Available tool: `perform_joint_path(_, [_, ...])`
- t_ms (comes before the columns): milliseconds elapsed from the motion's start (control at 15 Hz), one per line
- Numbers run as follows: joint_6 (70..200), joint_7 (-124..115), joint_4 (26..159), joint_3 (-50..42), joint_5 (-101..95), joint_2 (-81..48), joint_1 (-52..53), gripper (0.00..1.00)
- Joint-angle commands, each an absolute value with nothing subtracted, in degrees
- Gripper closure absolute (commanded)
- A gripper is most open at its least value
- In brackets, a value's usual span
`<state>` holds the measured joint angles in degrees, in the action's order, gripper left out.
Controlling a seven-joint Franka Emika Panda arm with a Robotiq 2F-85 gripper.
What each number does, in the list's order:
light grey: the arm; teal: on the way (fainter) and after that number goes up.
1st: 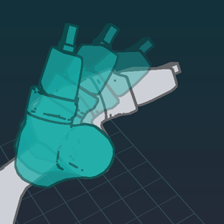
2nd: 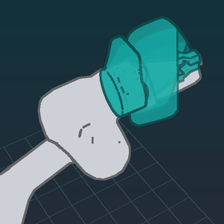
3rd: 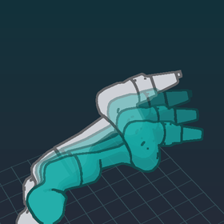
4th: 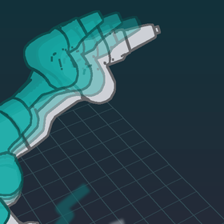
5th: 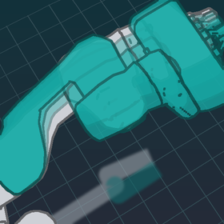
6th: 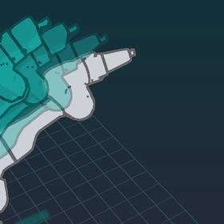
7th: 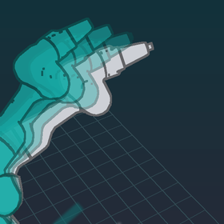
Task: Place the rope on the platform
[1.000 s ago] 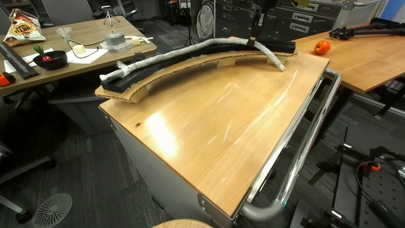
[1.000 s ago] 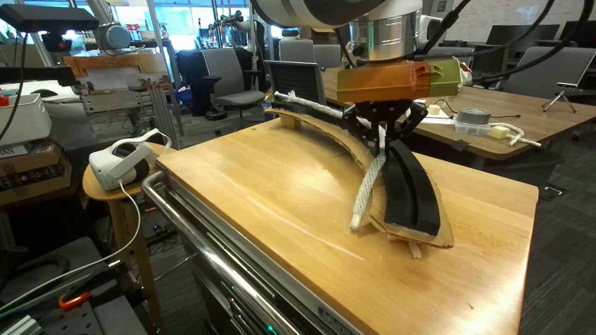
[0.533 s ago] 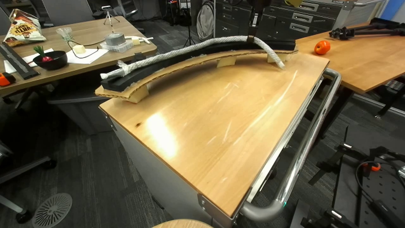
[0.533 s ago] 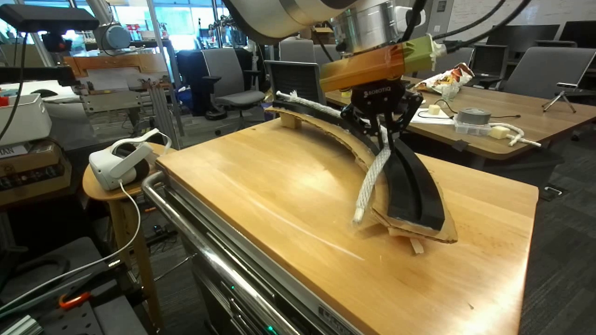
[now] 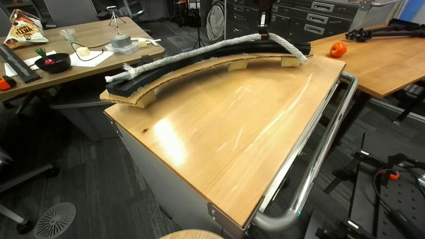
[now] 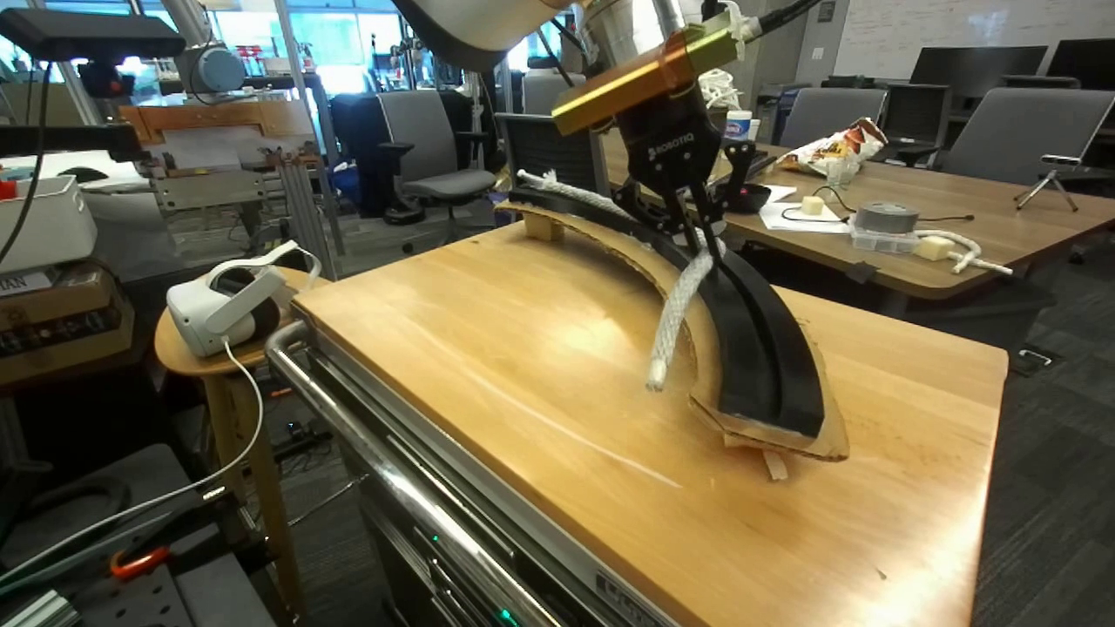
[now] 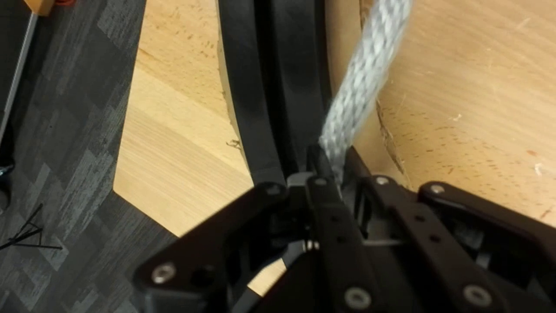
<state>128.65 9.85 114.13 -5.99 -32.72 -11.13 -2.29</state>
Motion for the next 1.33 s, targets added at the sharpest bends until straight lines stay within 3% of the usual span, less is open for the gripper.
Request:
perform_joint_path(0, [122.6,10.3,110.57,-5.46,-32.78,-11.79,-2.09,0.88])
perform_joint_path(800, [108.06,11.04,96.07,-5.79,-39.54,-22.31,-1.2,0.88])
perform_joint_path(1267, [109.88,16.48,91.71,-4.68,-46.27,-28.39,-1.73,0.88])
